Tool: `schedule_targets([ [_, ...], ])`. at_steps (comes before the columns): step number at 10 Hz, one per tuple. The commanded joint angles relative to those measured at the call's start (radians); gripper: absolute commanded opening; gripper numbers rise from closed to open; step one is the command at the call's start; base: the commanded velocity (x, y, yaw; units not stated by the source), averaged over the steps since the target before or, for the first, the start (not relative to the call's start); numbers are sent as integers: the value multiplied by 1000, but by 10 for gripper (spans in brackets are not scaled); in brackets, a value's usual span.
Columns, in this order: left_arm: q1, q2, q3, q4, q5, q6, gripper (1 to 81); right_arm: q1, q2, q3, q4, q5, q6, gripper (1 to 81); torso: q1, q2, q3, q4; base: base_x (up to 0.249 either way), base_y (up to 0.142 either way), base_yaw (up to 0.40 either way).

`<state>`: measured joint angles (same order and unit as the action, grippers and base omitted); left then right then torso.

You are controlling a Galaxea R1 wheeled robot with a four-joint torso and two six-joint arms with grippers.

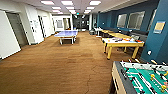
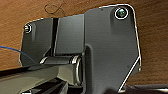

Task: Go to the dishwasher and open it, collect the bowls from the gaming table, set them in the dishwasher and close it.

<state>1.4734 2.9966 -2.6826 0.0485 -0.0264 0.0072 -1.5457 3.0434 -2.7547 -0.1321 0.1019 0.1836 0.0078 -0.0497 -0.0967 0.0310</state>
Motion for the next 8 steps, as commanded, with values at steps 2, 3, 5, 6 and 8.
schedule_targets([
  [2,-48,-8,3,4,52,8,811,45,8,6,-9,-50,-3,811,0,0,0,0,114,76,0],
  [3,-47,-8,3,4,52,8,811,45,8,6,-9,-50,-4,811,-1,0,0,0,114,76,0],
  [5,-49,-8,3,4,52,8,811,46,8,6,-9,-48,-3,811,0,0,0,0,114,72,0],
  [6,-47,-8,3,4,52,8,811,45,8,6,-9,-48,-4,811,1,1,0,0,122,0,0],
  [8,-47,-8,3,4,52,8,811,45,8,6,-9,-48,-4,811,0,0,0,0,124,0,0],
])
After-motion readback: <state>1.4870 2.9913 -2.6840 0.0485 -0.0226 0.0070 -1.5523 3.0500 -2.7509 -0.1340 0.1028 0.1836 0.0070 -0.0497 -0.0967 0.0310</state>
